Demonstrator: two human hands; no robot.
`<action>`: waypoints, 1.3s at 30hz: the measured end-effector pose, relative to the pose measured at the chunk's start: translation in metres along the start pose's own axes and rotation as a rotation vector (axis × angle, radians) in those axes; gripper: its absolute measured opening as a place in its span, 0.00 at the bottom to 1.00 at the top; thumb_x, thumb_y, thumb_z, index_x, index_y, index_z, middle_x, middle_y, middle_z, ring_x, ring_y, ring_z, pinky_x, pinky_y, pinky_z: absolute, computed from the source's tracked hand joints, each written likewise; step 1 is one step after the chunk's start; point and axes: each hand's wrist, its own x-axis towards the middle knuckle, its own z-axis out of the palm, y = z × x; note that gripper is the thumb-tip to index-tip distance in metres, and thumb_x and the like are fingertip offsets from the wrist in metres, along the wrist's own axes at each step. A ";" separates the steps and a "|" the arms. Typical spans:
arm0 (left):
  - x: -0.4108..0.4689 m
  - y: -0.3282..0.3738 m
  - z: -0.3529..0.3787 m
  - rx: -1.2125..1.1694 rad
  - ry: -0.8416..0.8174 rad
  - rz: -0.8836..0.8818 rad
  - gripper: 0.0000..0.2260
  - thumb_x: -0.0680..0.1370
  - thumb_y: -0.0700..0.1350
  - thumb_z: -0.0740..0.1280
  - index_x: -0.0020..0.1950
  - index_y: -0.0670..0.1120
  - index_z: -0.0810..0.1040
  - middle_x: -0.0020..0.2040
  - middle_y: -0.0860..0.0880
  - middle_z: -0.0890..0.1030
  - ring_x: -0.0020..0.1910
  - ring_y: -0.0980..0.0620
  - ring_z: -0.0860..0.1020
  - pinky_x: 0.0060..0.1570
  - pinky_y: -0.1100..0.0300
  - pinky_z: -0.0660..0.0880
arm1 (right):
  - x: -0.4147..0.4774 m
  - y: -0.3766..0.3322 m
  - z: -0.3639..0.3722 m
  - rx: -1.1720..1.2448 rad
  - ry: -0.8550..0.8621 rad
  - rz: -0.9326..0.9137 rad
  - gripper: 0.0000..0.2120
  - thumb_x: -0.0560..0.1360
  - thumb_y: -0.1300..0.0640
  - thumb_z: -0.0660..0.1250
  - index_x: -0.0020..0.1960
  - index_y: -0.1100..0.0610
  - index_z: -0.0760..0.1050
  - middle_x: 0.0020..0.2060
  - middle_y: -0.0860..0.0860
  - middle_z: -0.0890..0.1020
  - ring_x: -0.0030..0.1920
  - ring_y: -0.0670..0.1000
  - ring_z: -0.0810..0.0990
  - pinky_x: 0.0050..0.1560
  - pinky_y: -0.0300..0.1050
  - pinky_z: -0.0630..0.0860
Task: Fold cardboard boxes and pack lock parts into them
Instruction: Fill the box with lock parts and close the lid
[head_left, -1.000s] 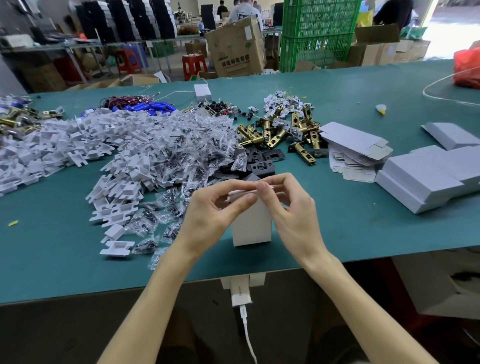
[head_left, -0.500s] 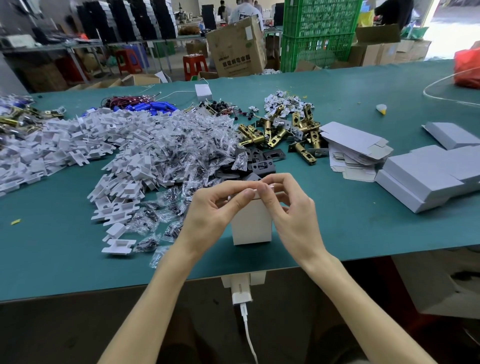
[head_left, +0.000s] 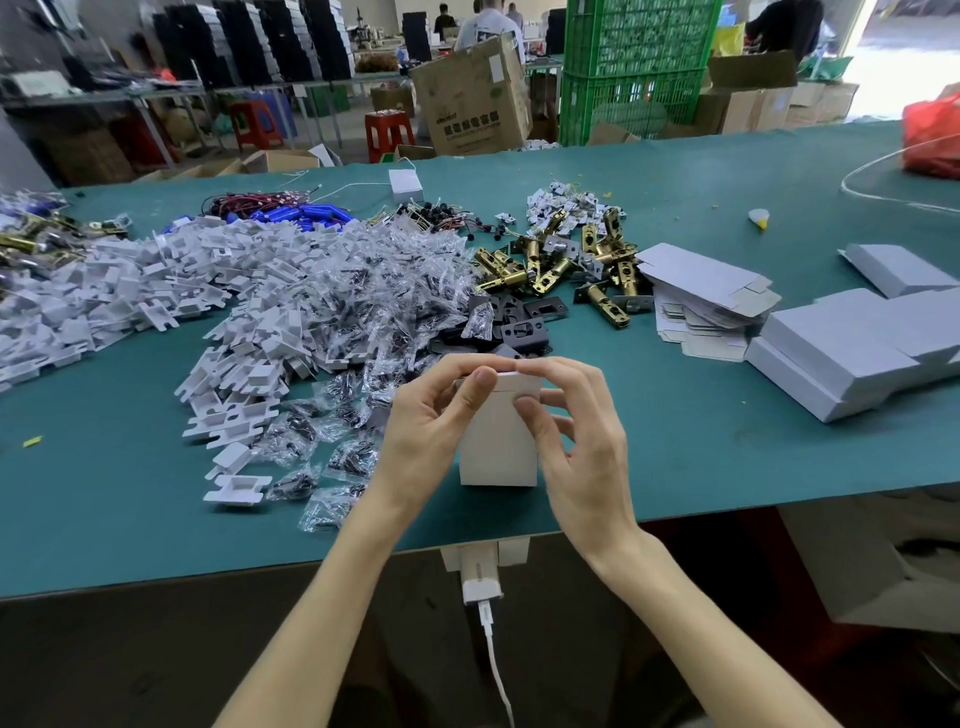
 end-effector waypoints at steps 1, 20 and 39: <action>0.001 -0.001 0.001 0.008 0.009 0.011 0.13 0.83 0.44 0.64 0.60 0.39 0.83 0.58 0.45 0.86 0.61 0.50 0.82 0.58 0.61 0.76 | 0.001 -0.001 0.000 0.005 0.003 0.003 0.13 0.83 0.58 0.67 0.66 0.52 0.76 0.61 0.48 0.75 0.60 0.50 0.78 0.55 0.41 0.80; -0.009 -0.005 0.029 -0.132 0.180 -0.110 0.12 0.85 0.53 0.61 0.59 0.46 0.76 0.49 0.50 0.83 0.42 0.53 0.82 0.36 0.58 0.80 | 0.003 -0.001 0.006 -0.046 0.037 0.020 0.12 0.83 0.57 0.67 0.65 0.52 0.74 0.58 0.49 0.74 0.54 0.48 0.79 0.46 0.40 0.80; -0.008 -0.002 0.032 -0.120 0.207 -0.156 0.09 0.80 0.50 0.68 0.58 0.52 0.75 0.55 0.43 0.81 0.48 0.50 0.81 0.42 0.56 0.80 | -0.003 0.001 0.004 -0.058 -0.060 0.026 0.20 0.86 0.62 0.59 0.77 0.57 0.67 0.69 0.48 0.71 0.67 0.48 0.74 0.60 0.32 0.74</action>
